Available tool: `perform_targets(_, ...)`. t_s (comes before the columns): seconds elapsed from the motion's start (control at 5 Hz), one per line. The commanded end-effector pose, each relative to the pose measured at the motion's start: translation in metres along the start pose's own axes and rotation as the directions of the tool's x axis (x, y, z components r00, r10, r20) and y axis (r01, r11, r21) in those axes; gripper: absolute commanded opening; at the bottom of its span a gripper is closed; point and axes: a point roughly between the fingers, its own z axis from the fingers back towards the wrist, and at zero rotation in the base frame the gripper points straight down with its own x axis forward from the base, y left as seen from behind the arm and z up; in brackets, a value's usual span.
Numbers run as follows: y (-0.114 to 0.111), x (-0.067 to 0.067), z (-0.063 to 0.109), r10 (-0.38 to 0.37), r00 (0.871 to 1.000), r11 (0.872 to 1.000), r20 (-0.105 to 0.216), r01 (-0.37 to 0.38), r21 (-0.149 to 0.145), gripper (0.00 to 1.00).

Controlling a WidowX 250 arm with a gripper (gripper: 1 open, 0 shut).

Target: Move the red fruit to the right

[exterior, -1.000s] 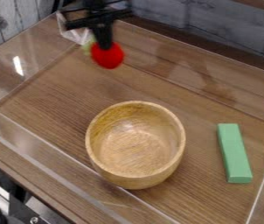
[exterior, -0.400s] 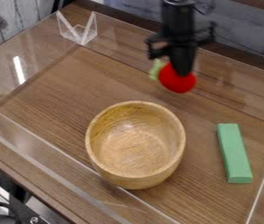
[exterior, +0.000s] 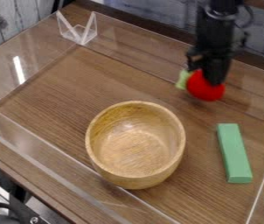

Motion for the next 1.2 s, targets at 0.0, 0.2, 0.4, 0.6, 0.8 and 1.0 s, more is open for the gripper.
perform_targets(0.0, -0.021, -0.001, 0.014, 0.041, 0.998, 0.996, 0.054, -0.036, -0.082, 0.0)
perform_targets(0.2, -0.018, 0.004, 0.018, 0.133, 0.99, 0.988, 0.05, -0.128, -0.09, 0.0)
perform_targets(0.4, -0.015, 0.01, 0.021, 0.229, 0.972, 0.97, 0.048, -0.224, -0.091, 0.0)
perform_targets(0.6, -0.015, 0.008, 0.027, 0.255, 0.965, 0.964, 0.054, -0.25, -0.094, 0.0)
perform_targets(0.8, -0.019, 0.006, 0.033, 0.282, 0.957, 0.956, 0.06, -0.276, -0.096, 0.0)
perform_targets(1.0, -0.015, 0.006, 0.026, 0.231, 0.971, 0.969, 0.064, -0.224, -0.101, 0.0)
